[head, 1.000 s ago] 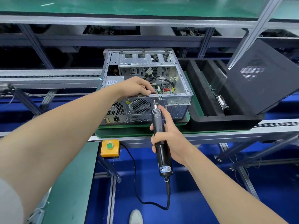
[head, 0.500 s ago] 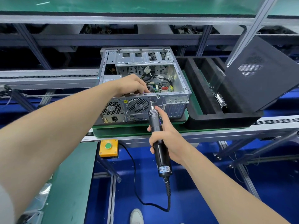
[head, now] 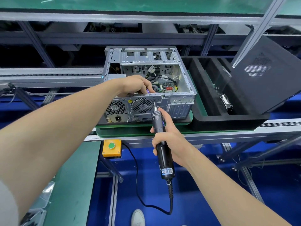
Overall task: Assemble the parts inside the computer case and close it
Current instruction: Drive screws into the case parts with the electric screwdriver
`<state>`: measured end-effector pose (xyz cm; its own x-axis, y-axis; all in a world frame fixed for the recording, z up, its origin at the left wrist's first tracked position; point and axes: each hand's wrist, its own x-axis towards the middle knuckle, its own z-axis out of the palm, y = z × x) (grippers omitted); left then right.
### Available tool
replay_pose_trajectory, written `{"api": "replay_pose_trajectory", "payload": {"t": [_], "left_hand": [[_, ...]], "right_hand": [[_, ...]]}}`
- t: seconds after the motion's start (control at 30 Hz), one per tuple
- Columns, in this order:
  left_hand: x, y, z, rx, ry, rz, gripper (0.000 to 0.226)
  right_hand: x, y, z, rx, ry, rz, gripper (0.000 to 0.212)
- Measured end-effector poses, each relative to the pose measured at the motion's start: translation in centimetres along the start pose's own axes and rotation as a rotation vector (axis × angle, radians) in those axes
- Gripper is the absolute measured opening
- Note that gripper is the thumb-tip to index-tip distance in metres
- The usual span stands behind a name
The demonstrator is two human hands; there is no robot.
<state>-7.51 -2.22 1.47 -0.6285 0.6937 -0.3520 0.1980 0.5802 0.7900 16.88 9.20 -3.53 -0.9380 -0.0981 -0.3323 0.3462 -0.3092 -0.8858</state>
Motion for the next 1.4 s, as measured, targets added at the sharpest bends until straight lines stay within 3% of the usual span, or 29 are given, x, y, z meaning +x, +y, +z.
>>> {"api": "replay_pose_trajectory", "payload": {"t": [0.6, 0.83, 0.97, 1.4], "left_hand": [[-0.2, 0.8, -0.2, 0.057, -0.001, -0.036, 0.036], [-0.4, 0.7, 0.0, 0.036, -0.023, 0.002, 0.024], [-0.8, 0.8, -0.2, 0.045, -0.046, 0.044, 0.004], [-1.2, 0.9, 0.0, 0.031, -0.019, 0.028, 0.013]], "right_hand": [[-0.3, -0.2, 0.2, 0.003, -0.007, -0.003, 0.106], [-0.3, -0.2, 0.2, -0.01, 0.0, -0.009, 0.106], [-0.1, -0.4, 0.1, -0.021, -0.001, -0.011, 0.107], [0.2, -0.5, -0.2, -0.027, -0.004, -0.011, 0.107]]}}
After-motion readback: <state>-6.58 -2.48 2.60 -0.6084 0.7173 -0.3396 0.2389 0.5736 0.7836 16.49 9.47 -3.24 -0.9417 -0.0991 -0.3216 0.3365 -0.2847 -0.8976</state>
